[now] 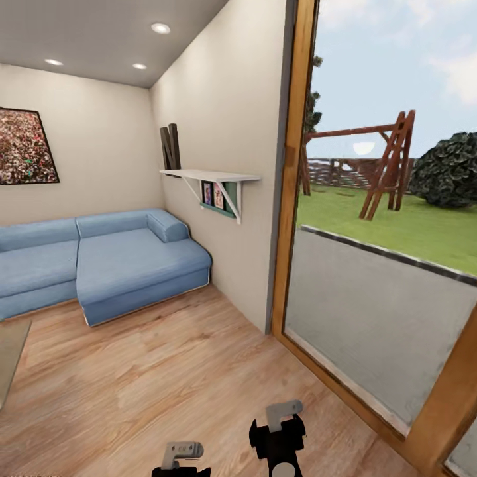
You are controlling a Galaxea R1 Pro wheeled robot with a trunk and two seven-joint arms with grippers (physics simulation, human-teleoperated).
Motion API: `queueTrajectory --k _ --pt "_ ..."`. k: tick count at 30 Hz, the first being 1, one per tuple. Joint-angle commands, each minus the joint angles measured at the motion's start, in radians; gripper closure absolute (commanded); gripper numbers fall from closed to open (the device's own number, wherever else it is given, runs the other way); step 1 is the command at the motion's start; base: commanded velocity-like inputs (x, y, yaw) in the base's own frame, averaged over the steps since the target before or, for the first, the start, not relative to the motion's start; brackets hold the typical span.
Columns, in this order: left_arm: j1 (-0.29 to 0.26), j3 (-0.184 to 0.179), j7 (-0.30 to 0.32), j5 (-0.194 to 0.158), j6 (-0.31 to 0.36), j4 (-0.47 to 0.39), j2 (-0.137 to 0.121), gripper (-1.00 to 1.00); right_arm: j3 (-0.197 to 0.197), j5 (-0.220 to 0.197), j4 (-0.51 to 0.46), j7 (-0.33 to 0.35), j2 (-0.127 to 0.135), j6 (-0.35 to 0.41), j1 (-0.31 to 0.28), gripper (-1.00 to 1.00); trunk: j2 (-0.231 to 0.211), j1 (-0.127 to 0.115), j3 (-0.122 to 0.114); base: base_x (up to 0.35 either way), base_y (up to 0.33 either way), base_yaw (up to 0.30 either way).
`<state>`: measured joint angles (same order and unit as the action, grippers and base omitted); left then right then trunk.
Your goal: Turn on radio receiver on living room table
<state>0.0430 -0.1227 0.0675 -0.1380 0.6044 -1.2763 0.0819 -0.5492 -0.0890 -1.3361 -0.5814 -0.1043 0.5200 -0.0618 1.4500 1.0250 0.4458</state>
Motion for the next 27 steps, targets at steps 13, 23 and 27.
queueTrajectory --k 13,23,27 --pt "0.0 0.0 -0.017 0.0 0.001 0.0 0.001 -1.0 0.0 0.0 0.0 0.0 0.0 0.0 -0.001 -1.0 0.0 0.0 0.0 0.279 -0.203 0.288" --pt "0.0 -0.001 -0.017 0.0 0.001 0.0 0.001 -1.0 0.0 -0.001 0.0 0.0 -0.001 0.0 0.0 -1.0 0.0 0.0 0.0 0.276 -0.205 0.288" --pt "0.0 -0.001 -0.017 0.0 0.0 0.0 0.001 -1.0 0.0 -0.001 0.0 0.0 -0.002 0.0 0.0 -1.0 0.0 0.0 0.0 0.276 -0.205 0.288"
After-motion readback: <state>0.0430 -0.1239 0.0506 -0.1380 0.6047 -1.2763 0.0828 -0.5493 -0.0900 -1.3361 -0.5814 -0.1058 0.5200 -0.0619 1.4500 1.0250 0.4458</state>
